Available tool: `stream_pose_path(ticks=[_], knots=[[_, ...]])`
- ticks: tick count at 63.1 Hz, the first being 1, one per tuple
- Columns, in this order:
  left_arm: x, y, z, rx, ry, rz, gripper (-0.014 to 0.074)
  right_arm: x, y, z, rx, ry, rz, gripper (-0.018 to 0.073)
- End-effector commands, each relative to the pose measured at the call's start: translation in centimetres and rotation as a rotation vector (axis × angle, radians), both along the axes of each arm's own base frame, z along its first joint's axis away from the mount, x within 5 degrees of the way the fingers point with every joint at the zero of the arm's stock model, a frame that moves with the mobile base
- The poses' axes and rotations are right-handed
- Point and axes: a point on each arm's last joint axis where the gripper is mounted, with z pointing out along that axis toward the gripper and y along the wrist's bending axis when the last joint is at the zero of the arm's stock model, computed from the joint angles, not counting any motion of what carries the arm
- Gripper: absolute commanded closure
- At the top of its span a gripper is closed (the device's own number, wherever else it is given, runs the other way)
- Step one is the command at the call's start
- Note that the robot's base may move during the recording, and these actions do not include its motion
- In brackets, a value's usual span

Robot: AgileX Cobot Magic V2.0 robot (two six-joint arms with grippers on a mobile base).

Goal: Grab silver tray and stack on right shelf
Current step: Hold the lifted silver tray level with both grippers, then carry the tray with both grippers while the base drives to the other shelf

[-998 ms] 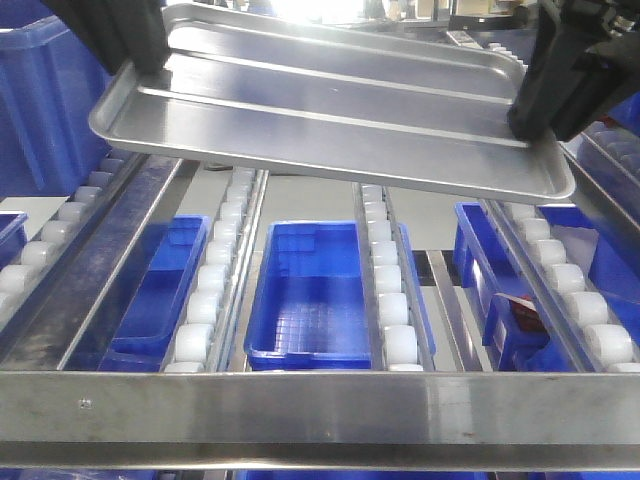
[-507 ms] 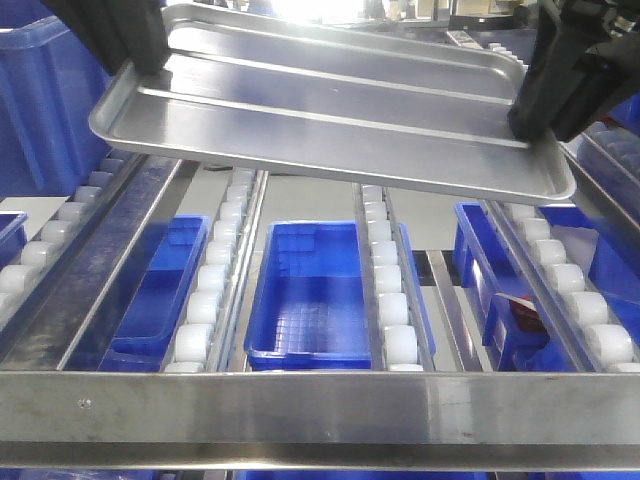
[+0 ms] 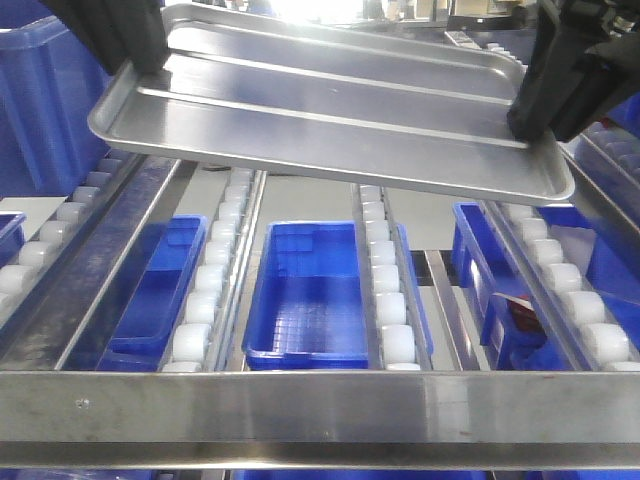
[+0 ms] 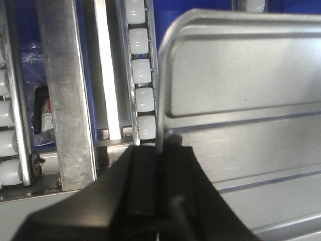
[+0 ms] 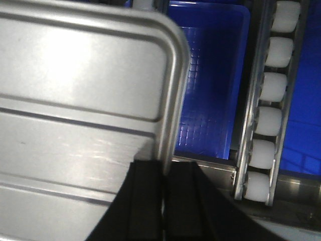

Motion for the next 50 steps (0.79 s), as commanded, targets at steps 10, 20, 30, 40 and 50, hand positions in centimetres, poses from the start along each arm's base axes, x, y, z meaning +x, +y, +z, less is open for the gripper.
stream_pose_path(ticks=[10, 20, 30, 40, 50], knots=[[-0.28, 0.74, 2.39, -0.013, -0.101, -0.005, 0.0697, -0.1, -0.44, 1.26, -0.029, -0.063, 0.021, 0.0502], [-0.29, 0.73, 2.38, -0.015, -0.1, -0.005, 0.0697, -0.1, -0.44, 1.26, -0.029, -0.063, 0.021, 0.0502], [-0.29, 0.73, 2.38, -0.015, -0.1, -0.005, 0.0697, -0.1, -0.44, 1.26, -0.029, -0.063, 0.021, 0.0502], [-0.29, 0.73, 2.38, -0.015, -0.1, -0.005, 0.0697, -0.1, -0.44, 1.26, -0.029, -0.063, 0.021, 0.0502], [-0.29, 0.73, 2.38, -0.015, -0.1, -0.005, 0.0697, -0.1, -0.44, 1.26, -0.029, -0.063, 0.021, 0.0502]])
